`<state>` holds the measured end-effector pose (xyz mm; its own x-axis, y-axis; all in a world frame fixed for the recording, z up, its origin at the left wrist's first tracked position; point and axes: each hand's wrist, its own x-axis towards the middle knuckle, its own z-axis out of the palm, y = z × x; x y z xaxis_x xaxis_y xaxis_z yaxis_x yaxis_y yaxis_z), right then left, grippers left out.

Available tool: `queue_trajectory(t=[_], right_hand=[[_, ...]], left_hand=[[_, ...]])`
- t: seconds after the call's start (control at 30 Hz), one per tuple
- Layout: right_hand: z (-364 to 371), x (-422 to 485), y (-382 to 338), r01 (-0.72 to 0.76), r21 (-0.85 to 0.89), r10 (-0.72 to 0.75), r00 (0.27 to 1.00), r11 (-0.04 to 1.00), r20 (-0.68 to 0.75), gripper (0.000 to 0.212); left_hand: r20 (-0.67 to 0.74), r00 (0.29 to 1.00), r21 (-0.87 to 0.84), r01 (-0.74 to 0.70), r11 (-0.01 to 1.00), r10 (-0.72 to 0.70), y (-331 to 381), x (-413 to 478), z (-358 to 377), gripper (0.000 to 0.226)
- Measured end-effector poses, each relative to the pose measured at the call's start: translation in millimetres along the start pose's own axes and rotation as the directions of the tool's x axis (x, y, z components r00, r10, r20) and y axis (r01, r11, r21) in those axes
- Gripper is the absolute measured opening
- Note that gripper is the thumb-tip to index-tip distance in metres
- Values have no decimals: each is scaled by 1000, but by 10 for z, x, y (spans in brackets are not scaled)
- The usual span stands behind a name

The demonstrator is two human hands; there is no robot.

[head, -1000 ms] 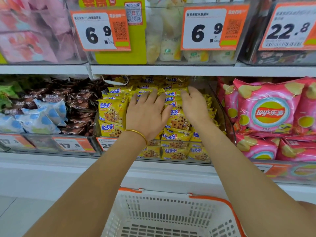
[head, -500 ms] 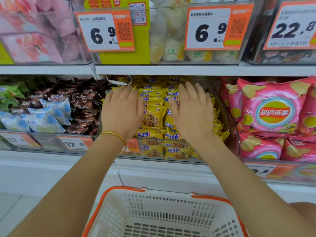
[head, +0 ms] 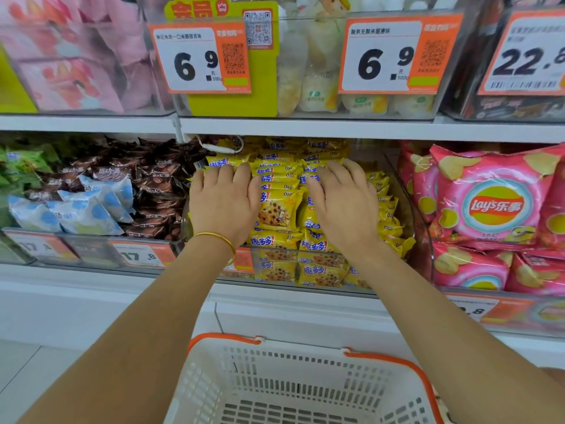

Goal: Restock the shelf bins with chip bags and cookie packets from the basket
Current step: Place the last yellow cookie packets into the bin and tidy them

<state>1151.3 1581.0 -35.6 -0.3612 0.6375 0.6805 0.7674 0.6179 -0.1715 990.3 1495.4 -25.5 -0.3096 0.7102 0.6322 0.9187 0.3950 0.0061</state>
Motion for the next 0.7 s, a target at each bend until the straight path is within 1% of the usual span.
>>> queue_trajectory(t=[0.1, 0.17, 0.2, 0.27, 0.33, 0.37, 0.43, 0.53, 0.6, 0.7], right_hand=[[-42, -30, 7, 4, -25, -4, 999, 1000, -36, 57], [-100, -57, -4, 32, -35, -36, 992, 999, -117, 53], [-132, -85, -21, 69, -20, -71, 984, 997, -161, 49], [-183, -171, -101, 215, 25, -202, 948, 976, -245, 40], [-183, -284, -229, 377, 4, -362, 892, 926, -271, 35], [-151, -330, -287, 425, -26, -417, 874, 905, -251, 35], [-57, -380, -373, 441, -105, -452, 879, 892, -151, 40], [48, -358, -408, 419, -199, -429, 903, 886, -7, 49], [89, -319, -399, 418, -215, -424, 905, 883, 18, 50], [125, -255, -375, 418, -232, -425, 905, 878, 20, 50]], left_hand=[[-49, 999, -33, -20, 999, 18, -21, -33, -12, 55], [-68, 997, -80, -27, 996, 21, -33, -67, -41, 56], [-86, 996, -110, -30, 993, 21, -41, -94, -56, 56], [-155, 988, -166, -45, 985, 19, -61, -167, -81, 55], [-238, 971, -203, -60, 977, 11, -85, -264, -94, 50], [-267, 964, -211, -65, 975, 7, -103, -316, -89, 48], [-270, 963, -205, -66, 976, 9, -147, -409, -62, 48], [-173, 985, -162, -51, 986, 22, -220, -504, 6, 53], [-121, 992, -118, -44, 992, 29, -247, -536, 61, 55], [-110, 994, -60, -33, 998, 26, -253, -515, 141, 58]])
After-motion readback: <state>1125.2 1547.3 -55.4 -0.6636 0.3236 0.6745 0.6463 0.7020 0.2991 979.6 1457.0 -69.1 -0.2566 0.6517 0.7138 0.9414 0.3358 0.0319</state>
